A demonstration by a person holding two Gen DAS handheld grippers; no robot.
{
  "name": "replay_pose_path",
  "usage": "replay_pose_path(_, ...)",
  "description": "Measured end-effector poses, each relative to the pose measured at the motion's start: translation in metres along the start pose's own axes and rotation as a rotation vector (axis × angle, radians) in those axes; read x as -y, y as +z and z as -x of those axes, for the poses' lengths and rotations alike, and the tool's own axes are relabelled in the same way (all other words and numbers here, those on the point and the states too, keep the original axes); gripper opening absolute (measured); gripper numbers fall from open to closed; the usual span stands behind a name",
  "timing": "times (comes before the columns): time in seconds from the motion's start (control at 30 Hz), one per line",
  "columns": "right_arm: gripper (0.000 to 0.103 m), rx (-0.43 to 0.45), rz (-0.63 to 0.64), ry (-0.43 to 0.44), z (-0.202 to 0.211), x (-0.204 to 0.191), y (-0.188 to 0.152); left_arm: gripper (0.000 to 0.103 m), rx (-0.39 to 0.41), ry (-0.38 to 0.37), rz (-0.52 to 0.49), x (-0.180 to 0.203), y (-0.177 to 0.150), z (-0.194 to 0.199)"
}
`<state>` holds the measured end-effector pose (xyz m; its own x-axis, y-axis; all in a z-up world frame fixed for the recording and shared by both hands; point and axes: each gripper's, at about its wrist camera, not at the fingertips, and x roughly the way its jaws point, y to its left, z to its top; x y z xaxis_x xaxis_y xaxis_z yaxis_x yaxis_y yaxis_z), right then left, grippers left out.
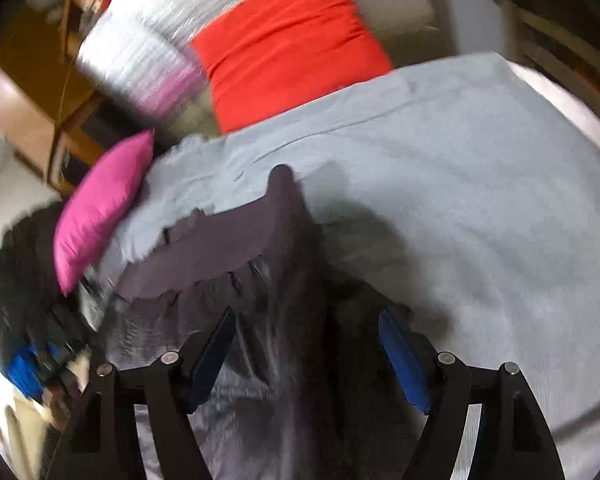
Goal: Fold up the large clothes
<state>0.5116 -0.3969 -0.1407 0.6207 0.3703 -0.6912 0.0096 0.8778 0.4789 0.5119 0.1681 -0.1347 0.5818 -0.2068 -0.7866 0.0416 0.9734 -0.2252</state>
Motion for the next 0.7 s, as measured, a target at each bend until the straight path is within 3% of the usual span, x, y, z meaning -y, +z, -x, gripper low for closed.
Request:
replay_pose_path(0.1, 0.078, -0.035, 0.086, -0.053, -0.023, -0.020, 0.016, 0.069, -0.020, 0.016, -0.039, 0.018, 0.019, -0.017)
replay_pose_path(0.2, 0.071, -0.061, 0.119, -0.110, -0.042, -0.029, 0.025, 0.069, -0.045, 0.036, -0.051, 0.024, 0.033, -0.033)
replay_pose_path(0.23, 0.048, -0.070, 0.125, -0.120, -0.045, -0.029, 0.026, 0.069, -0.066, 0.040, -0.052, 0.024, 0.037, -0.041)
replay_pose_path(0.27, 0.032, -0.111, 0.129, -0.119, -0.053, -0.028, 0.028, 0.065, -0.084, 0.043, -0.046, 0.023, 0.037, -0.049)
replay_pose_path(0.3, 0.032, -0.127, 0.137, -0.137, -0.057, -0.028, 0.027, 0.047, -0.094, 0.050, -0.044, 0.023, 0.037, -0.054)
replay_pose_path(0.37, 0.020, -0.142, 0.173, -0.156, -0.062, -0.031, 0.025, 0.023, -0.117, 0.079, -0.038, 0.016, 0.033, -0.063)
replay_pose_path(0.4, 0.018, -0.140, 0.193, -0.167, -0.063, -0.033, 0.024, 0.013, -0.113, 0.067, -0.026, 0.013, 0.031, -0.064)
replay_pose_path(0.43, 0.014, -0.123, 0.206, -0.179, -0.060, -0.035, 0.025, 0.013, -0.104, 0.064, -0.018, 0.012, 0.031, -0.062)
replay_pose_path(0.57, 0.010, -0.048, 0.218, -0.196, -0.050, -0.043, 0.032, 0.010, -0.077, 0.071, 0.005, 0.003, 0.026, -0.063)
replay_pose_path(0.7, 0.010, -0.072, 0.162, -0.214, -0.073, -0.021, 0.026, 0.011, -0.077, 0.069, 0.017, -0.003, 0.022, -0.067)
